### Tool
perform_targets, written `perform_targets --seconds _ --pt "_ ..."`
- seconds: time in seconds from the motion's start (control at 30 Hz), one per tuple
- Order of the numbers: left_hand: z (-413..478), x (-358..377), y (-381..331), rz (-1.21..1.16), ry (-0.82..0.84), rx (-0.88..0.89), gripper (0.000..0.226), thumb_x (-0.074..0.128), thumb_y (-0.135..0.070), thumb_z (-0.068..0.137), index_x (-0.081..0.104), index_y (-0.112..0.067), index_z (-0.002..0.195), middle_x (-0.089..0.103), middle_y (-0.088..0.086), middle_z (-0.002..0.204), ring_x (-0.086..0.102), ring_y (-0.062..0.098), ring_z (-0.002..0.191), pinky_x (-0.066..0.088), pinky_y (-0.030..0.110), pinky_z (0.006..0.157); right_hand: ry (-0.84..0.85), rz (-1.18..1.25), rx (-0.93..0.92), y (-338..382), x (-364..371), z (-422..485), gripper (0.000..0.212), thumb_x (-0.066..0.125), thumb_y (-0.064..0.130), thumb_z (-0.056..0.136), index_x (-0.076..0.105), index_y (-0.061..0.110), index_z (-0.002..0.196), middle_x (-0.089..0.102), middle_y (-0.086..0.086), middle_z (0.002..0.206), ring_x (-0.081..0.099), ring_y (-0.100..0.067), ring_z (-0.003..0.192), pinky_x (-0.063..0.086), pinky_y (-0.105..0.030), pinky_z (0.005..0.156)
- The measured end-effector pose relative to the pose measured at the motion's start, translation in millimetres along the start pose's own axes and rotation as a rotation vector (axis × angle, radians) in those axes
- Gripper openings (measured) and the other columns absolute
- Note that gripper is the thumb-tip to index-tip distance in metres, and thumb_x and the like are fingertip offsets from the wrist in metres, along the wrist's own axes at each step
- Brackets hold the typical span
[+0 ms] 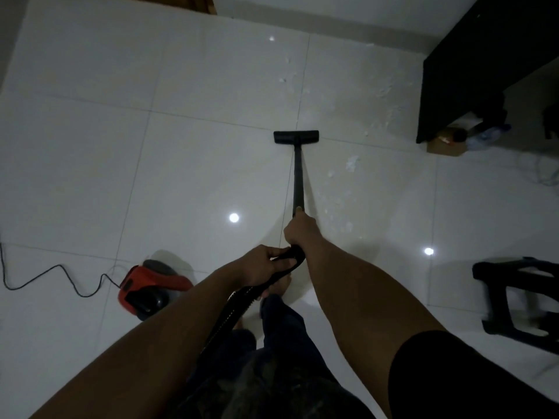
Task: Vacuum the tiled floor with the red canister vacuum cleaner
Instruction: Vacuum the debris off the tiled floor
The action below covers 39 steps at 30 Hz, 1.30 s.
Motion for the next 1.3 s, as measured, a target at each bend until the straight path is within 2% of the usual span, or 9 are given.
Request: perform_targets --seconds 0.17,0.27,0.43,0.53,0.67,0.87,1.07,1.23,1.3 --pt "16.9 -40.6 -29.8 0.003 -0.056 0.01 0.059 0.059 -0.049 0.096 0.045 -0.027 0.149 0.067 0.007 0.07 0.062 0.02 0.05 0.052 0.028 0.048 0.004 -0.036 -0.027 44.7 -25.8 30.7 0.072 0.048 0.013 0.093 0.016 0.021 0.156 0.052 -0.016 0.134 0.059 -0.03 0.107 0.04 -0.029 0.062" --pt "20.1 -68.7 -39.7 -0.016 -0.069 0.008 0.061 0.06 -0.049 0.096 0.043 -0.027 0.15 0.067 0.005 0.063 0.062 0.021 0.048 0.053 0.029 0.047 0.033 -0.033 -0.025 74.1 -32.0 43.3 0.076 0.048 0.011 0.091 0.013 0.023 0.157 0.051 -0.016 0.134 0.059 -0.029 0.106 0.039 -0.029 0.057" --pt "31.8 -119.5 -61.7 0.002 -0.06 0.008 0.061 0.061 -0.047 0.096 0.044 -0.021 0.149 0.066 0.011 0.07 0.062 0.023 0.046 0.053 0.031 0.046 0.037 -0.048 -0.035 120.8 -47.8 69.0 0.076 0.049 0.011 0.091 0.011 0.022 0.157 0.052 -0.015 0.136 0.059 -0.028 0.108 0.04 -0.029 0.063" --pt "38.8 -151.0 -80.7 0.034 -0.048 0.025 0.06 0.06 -0.048 0.096 0.044 -0.024 0.15 0.064 0.009 0.07 0.062 0.021 0.045 0.054 0.034 0.051 0.015 0.011 -0.006 146.9 -60.6 83.8 0.074 0.048 0.011 0.091 0.014 0.023 0.156 0.052 -0.015 0.134 0.059 -0.028 0.1 0.042 -0.029 0.06" --pt "45.9 -194.1 -102.1 0.066 -0.073 0.043 0.056 0.059 -0.045 0.098 0.047 -0.024 0.148 0.063 0.006 0.073 0.061 0.008 0.042 0.047 0.019 0.041 -0.001 0.04 0.025 180.8 -73.5 104.8 0.077 0.05 0.009 0.092 0.009 0.021 0.157 0.05 -0.016 0.136 0.059 -0.029 0.109 0.045 -0.032 0.069" --pt "59.2 -233.7 -129.2 0.009 -0.06 0.041 0.05 0.059 -0.039 0.099 0.051 -0.022 0.146 0.062 -0.005 0.067 0.058 0.0 0.04 0.044 0.013 0.04 0.035 0.057 0.034 218.3 -91.2 131.8 0.087 0.054 0.002 0.088 0.003 0.019 0.157 0.049 -0.018 0.137 0.057 -0.031 0.114 0.053 -0.036 0.083" --pt "93.4 -269.1 -166.2 -0.069 -0.073 0.041 0.052 0.059 -0.04 0.099 0.048 -0.024 0.147 0.061 -0.014 0.048 0.056 0.001 0.041 0.044 0.015 0.041 0.061 -0.015 0.03 256.0 -128.3 177.5 0.095 0.058 0.001 0.086 -0.001 0.022 0.157 0.055 -0.017 0.129 0.061 -0.029 0.105 0.055 -0.038 0.081" --pt "132.3 -309.8 -202.9 -0.133 -0.078 -0.025 0.054 0.065 -0.047 0.094 0.051 -0.033 0.144 0.061 0.008 0.068 0.059 0.021 0.047 0.051 0.028 0.046 0.053 -0.034 0.013 294.5 -168.0 223.5 0.086 0.053 0.004 0.09 0.003 0.025 0.157 0.056 -0.017 0.127 0.062 -0.029 0.101 0.056 -0.04 0.082" --pt "144.4 -323.6 -213.6 -0.14 -0.097 -0.037 0.054 0.065 -0.049 0.093 0.051 -0.035 0.144 0.06 0.01 0.07 0.059 0.022 0.046 0.051 0.027 0.045 0.061 -0.019 -0.007 308.2 -179.0 239.2 0.081 0.048 0.005 0.092 0.003 0.024 0.157 0.055 -0.017 0.128 0.062 -0.029 0.101 0.056 -0.039 0.081"
Point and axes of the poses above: each hand's wrist, its own z-axis towards the middle knuckle, its own x-axis out of the palm, y = z × x, the point moved 6 cm from there along z, towards the middle knuckle
